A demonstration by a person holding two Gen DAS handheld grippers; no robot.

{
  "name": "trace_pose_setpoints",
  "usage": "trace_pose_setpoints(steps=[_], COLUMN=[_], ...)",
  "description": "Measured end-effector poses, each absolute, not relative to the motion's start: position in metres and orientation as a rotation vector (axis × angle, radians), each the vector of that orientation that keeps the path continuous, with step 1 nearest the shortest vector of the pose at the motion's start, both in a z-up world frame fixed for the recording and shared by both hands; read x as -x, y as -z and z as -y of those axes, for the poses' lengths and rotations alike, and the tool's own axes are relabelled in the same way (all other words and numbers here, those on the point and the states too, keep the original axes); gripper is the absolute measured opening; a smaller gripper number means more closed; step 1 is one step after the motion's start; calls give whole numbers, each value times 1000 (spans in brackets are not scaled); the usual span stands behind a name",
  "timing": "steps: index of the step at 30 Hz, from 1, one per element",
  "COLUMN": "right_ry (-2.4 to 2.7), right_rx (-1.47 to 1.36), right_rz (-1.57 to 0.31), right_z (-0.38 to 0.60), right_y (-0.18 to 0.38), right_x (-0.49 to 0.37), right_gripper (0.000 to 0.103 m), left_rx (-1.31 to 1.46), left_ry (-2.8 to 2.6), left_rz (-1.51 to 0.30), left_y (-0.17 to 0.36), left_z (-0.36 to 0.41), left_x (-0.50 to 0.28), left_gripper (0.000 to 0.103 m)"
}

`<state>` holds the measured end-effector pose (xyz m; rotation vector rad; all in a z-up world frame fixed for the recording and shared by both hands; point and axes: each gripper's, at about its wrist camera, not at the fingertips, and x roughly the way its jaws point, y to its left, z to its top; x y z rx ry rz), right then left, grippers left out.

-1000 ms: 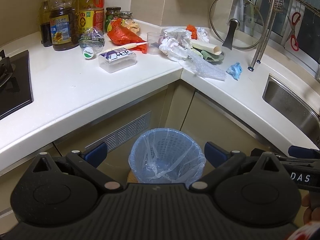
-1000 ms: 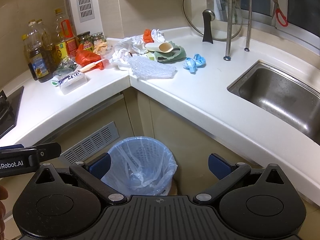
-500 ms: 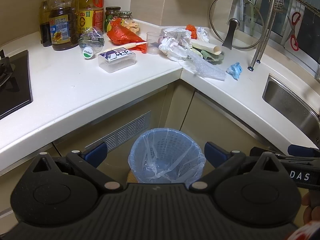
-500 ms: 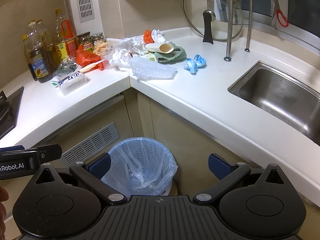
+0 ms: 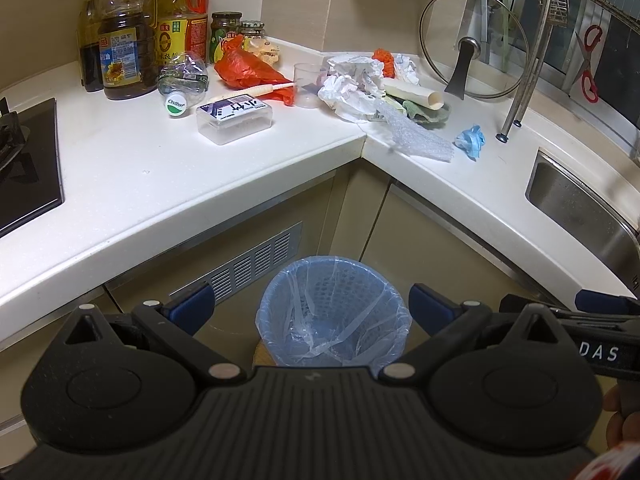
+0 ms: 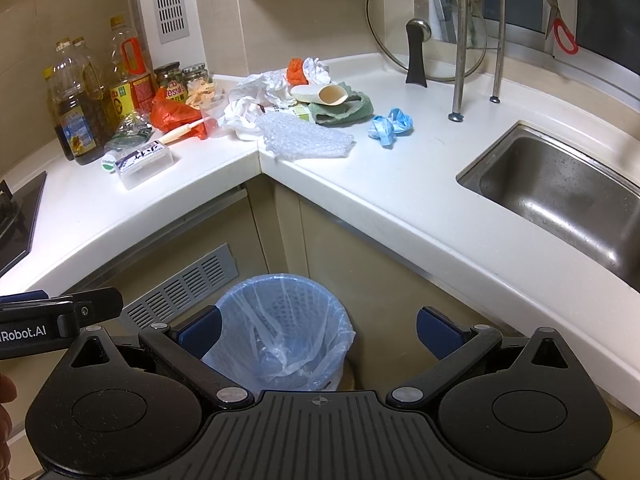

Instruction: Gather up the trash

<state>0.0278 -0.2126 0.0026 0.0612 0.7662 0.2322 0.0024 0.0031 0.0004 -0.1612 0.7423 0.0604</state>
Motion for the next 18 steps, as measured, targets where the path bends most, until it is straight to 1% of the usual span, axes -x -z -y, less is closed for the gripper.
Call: trace_pose_setpoints(steps=[18], right_ry=[-232], right_rx=[-61], right_rz=[-767], right_z=[212], right_y=[-3], right_x=[-29], right_gripper=[103], left_rx=[163], left_ry=[-61], left_rz=[-743], left_y=[0], left_z=[-3], left_x=[-3], left_gripper=[102])
